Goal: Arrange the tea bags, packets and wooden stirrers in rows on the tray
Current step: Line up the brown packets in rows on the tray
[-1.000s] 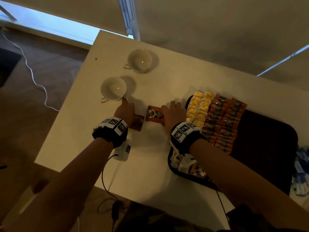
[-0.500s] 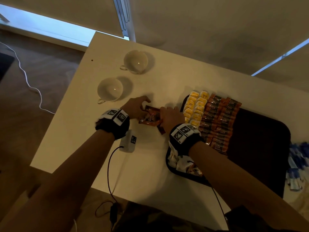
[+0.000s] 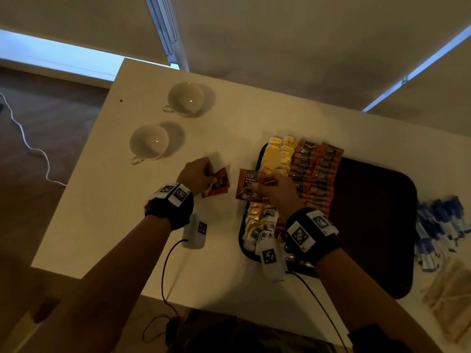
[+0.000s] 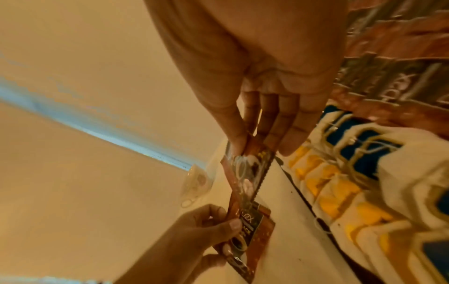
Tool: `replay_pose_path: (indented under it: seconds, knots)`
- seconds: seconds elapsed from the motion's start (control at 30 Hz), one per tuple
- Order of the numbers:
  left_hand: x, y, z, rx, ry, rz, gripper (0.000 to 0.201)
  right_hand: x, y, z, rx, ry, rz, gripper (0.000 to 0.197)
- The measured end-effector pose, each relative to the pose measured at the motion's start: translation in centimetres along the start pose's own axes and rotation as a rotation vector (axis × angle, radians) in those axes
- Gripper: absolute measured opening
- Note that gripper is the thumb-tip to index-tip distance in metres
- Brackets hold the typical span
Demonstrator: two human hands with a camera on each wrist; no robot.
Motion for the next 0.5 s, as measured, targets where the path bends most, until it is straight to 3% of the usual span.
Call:
replay_pose_path:
  seconds: [0.13, 0.23, 0.33, 0.4, 0.5]
  knots:
    - [0.0, 2.8, 0.6, 0.046, 0.439, 0.118, 0.031, 0.5, 1.6, 1.4, -0.077, -0.184, -0.098, 0.021]
    - [-1.4, 5.8, 3.7, -0.002, 0.696, 0.074, 0.009, 1.7, 3.2, 2.4, -0.083, -0.254, -0.119, 0.025]
    - [-4.6, 8.2, 6.6, -0.009, 0.784, -0.040, 0.004, 3.6, 4.7, 3.4, -0.071, -0.271, -0.140, 0.023]
    - [-6.9, 9.5, 8.1, -0.002, 0.802, -0.105, 0.014, 5.0, 5.5, 4.3, -0.059, -0.264, -0.142, 0.015]
    - [-9.9, 11.2, 9.9, 0.004, 0.831, -0.174, 0.027, 7.3, 6.5, 5.8, -0.018, -0.196, -0.109, 0.020]
Point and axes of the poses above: each hand's wrist, its own y-axis away from the middle knuckle, its own x-axis out of the back of the hand, z = x × y, the point moved 9 cm from there along -y, towards the middle knuckle, and after that the axes turned 5 degrees about -x, right-handed, at the moved point
